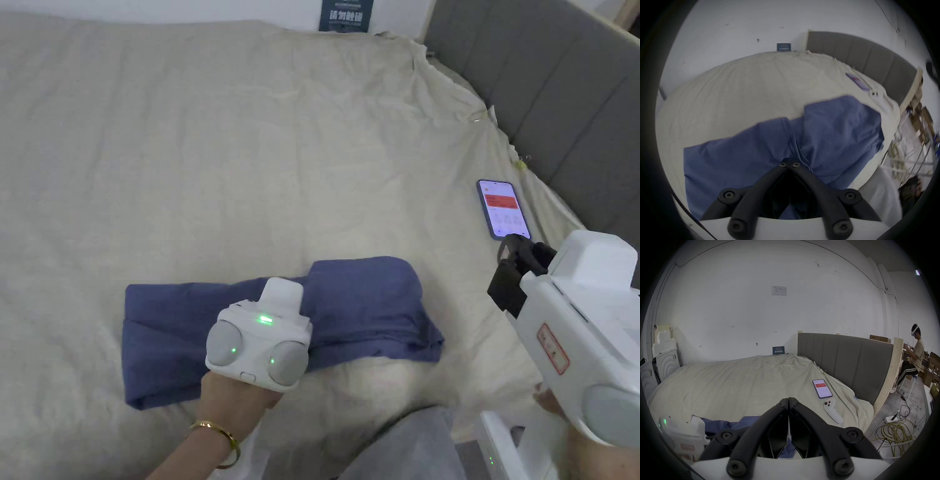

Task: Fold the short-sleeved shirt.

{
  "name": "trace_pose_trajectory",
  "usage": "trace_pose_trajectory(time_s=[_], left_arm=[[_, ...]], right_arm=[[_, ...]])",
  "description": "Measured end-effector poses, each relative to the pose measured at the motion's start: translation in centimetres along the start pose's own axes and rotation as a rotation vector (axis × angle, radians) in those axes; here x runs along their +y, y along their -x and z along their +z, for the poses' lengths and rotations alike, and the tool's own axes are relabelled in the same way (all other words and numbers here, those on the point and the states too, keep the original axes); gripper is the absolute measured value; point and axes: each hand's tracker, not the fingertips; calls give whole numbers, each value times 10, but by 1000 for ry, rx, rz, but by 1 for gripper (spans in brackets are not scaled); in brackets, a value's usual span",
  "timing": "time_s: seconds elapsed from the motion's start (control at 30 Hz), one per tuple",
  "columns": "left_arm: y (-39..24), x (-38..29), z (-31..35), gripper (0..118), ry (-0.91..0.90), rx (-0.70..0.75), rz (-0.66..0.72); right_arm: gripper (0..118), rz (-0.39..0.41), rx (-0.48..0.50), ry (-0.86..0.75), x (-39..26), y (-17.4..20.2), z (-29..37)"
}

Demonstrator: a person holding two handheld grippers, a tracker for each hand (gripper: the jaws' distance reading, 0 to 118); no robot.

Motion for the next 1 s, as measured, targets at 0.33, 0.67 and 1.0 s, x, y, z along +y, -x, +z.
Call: trace_pose_trajectory(time_s=[0.33, 0.67, 1.0], left_arm=[[33, 41, 43, 0, -93, -331, 362], [213, 42, 96, 104, -132, -447, 513], [283, -55, 68, 118, 83, -442, 748]], right_arm=[[0, 23, 13, -3, 6, 6, -2], [0, 54, 79, -18, 17, 28, -4], [0, 72, 116, 0, 14, 57, -4]])
